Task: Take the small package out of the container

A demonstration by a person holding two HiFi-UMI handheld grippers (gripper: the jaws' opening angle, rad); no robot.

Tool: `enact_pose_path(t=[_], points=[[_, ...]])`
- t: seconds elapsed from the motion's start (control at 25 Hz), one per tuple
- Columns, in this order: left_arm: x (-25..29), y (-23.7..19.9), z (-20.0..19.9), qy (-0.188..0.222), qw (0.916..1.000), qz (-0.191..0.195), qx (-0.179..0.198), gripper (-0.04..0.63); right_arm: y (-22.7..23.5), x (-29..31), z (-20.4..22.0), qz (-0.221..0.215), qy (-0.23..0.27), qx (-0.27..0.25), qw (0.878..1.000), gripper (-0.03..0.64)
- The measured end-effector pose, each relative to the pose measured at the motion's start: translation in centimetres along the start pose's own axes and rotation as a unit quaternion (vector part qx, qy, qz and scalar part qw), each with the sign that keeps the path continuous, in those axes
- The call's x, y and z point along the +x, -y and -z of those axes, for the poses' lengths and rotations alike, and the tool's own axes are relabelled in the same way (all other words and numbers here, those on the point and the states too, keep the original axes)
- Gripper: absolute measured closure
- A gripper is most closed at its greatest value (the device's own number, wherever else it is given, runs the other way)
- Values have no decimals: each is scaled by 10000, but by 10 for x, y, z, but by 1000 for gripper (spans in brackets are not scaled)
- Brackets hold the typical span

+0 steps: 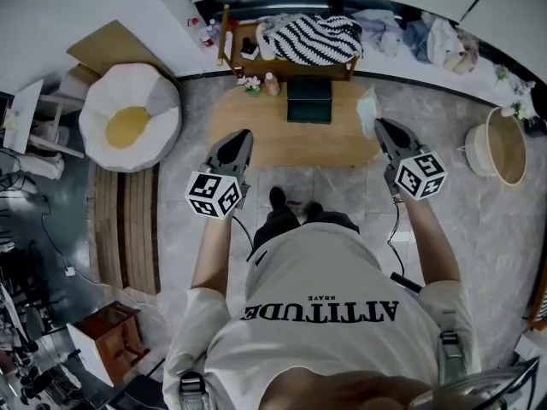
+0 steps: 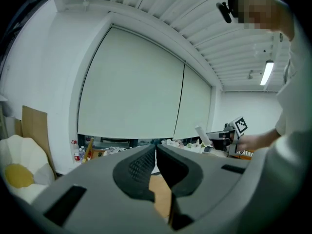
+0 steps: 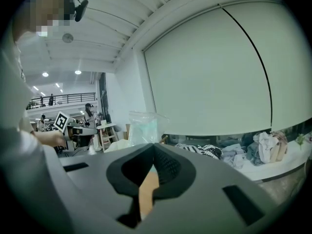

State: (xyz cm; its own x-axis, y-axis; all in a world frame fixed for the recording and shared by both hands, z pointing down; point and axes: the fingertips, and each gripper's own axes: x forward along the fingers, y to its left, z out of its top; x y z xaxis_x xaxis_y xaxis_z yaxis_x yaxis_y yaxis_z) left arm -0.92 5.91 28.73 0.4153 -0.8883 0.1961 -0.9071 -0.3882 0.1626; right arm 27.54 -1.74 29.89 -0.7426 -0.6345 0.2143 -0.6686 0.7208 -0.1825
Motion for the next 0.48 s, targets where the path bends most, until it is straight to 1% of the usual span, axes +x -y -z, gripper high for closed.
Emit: enact_pose_path(t=[0.24,0.48], points=[[-16,-10,-6,83,10000,32,14,569,-16,6,-8,41,148,17,9999,597],[-31,-35,-11,89,9999,77,43,569,-33,18,-18,196,266,8,9995,597]])
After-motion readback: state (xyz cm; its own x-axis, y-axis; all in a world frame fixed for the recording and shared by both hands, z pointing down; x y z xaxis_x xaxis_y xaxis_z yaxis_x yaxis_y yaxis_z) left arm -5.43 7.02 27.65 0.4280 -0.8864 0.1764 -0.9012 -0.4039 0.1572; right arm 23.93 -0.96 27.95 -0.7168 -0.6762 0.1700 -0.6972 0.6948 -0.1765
